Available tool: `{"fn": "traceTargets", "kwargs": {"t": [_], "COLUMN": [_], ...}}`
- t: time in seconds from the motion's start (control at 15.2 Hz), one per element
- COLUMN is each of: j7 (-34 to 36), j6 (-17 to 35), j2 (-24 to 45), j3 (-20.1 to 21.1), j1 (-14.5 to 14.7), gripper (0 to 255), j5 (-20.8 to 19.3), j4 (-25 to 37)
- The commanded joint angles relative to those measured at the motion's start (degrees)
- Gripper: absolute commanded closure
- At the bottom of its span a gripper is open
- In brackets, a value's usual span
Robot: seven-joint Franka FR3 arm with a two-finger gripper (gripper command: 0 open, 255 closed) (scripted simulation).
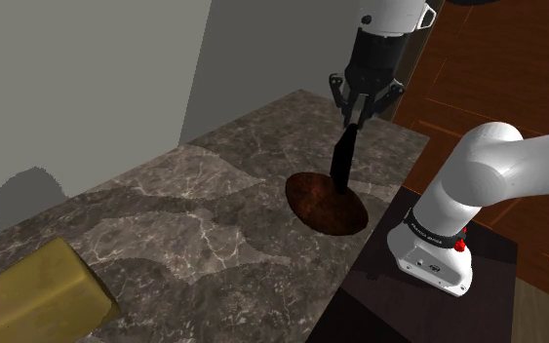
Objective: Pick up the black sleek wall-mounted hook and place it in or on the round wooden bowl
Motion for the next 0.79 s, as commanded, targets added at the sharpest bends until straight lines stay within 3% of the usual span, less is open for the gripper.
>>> {"fn": "traceTargets", "kwargs": {"t": [0.0, 0.46, 0.53, 0.73], "j7": [0.0, 0.0, 0.0, 0.0], "j6": [0.66, 0.66, 0.66, 0.66], "j2": [-0.19, -0.19, -0.19, -0.19], "j3": [0.23, 0.23, 0.23, 0.23], "j1": [0.12, 0.12, 0.12, 0.12], "gripper": [255, 255, 0, 0], "j5": [0.24, 0.24, 0.24, 0.24], "j4": [-0.82, -0.81, -0.81, -0.81]}}
